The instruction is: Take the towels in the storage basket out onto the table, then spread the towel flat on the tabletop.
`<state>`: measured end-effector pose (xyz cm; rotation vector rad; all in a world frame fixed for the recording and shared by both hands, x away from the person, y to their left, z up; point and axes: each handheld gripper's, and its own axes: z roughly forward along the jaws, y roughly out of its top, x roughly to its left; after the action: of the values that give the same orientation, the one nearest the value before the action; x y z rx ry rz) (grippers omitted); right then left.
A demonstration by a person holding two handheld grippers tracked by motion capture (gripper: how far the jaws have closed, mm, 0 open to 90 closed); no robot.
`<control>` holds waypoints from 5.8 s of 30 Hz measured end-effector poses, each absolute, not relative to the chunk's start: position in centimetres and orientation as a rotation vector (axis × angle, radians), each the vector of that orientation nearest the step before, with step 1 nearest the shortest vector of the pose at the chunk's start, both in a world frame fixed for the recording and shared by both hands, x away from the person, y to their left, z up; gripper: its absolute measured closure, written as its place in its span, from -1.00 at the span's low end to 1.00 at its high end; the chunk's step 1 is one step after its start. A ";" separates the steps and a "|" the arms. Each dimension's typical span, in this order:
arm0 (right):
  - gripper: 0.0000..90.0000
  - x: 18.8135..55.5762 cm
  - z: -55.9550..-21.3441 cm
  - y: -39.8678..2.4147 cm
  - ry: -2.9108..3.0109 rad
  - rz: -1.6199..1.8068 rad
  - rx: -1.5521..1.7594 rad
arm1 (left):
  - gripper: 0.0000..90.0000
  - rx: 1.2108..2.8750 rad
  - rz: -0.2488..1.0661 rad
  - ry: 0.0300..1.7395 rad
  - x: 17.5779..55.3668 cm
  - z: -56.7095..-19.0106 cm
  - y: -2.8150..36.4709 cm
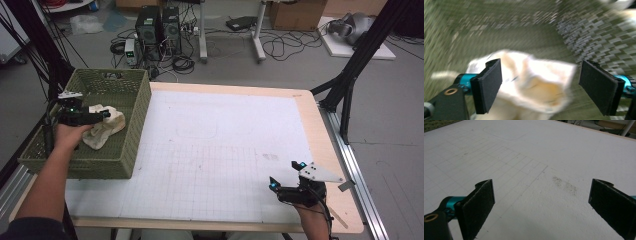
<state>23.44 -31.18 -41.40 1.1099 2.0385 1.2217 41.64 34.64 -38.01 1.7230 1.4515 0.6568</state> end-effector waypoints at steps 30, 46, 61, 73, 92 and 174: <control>-0.87 23.5 -41.5 -31.2 2.054 1.242 1.114 | 0.31 2.144 0.599 1.627 42.7 -41.1 34.2; -0.87 23.0 -40.8 -31.6 2.008 1.273 1.135 | 0.50 1.677 0.686 1.517 40.2 -36.4 35.5; -0.87 23.1 -40.6 -30.9 2.015 1.275 1.106 | 0.50 1.597 0.768 1.260 35.9 -32.7 35.4; -0.87 23.3 -40.5 -30.5 2.026 1.282 1.093 | 0.50 1.561 0.682 0.991 33.2 -29.8 30.0; -0.87 23.1 -40.3 -30.5 2.019 1.299 1.102 | 0.48 1.726 0.498 0.747 32.6 -31.4 18.4; -0.87 23.5 -40.9 -29.6 2.049 1.253 1.092 | -0.55 1.697 0.407 0.817 31.1 -41.4 14.1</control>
<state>23.45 -29.55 -40.90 1.0924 2.0489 1.2530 31.09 14.06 -41.39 1.6970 0.8167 0.4069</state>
